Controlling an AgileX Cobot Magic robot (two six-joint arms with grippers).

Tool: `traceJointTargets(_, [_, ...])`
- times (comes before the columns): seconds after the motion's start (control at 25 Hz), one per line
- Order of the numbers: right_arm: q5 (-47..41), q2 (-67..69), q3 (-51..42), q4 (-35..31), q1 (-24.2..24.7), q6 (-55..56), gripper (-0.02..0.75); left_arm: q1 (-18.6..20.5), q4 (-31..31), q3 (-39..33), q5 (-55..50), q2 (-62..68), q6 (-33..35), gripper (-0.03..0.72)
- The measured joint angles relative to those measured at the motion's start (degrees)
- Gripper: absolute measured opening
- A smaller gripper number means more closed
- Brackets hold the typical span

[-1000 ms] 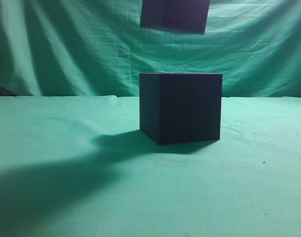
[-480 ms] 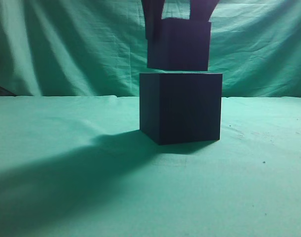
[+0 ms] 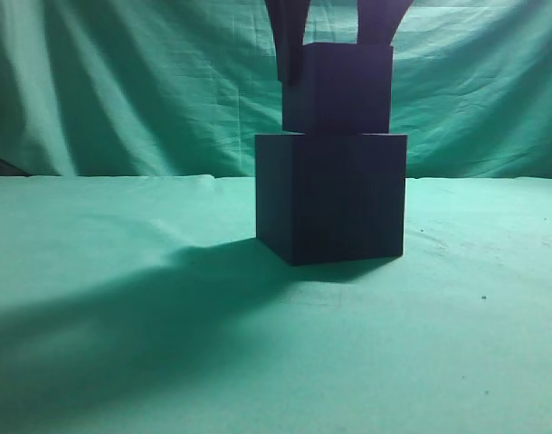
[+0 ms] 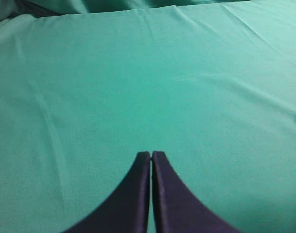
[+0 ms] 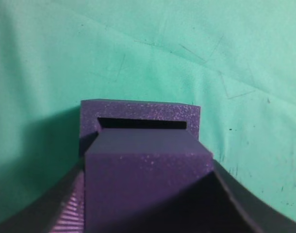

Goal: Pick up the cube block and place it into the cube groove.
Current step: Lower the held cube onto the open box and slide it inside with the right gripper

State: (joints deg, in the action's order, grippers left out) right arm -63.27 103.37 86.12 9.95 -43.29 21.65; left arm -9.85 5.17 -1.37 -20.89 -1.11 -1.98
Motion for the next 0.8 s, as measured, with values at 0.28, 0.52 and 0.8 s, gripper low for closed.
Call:
traceJointTargets(0.28, [0.38,0.41,0.10,-0.87,0.00,1.85,0.427,0.00,0.00,0.00,0.00,0.00,0.00,0.000])
traceJointTargets(0.52, [0.84,1.21,-0.02,-1.00,0.00,2.07,0.427,0.00,0.00,0.00,0.00,0.00,0.00,0.000])
traceJointTargets(0.8, [0.65,1.21,-0.02,-1.00,0.00,2.12,0.427,0.00,0.00,0.00,0.00,0.00,0.00,0.000])
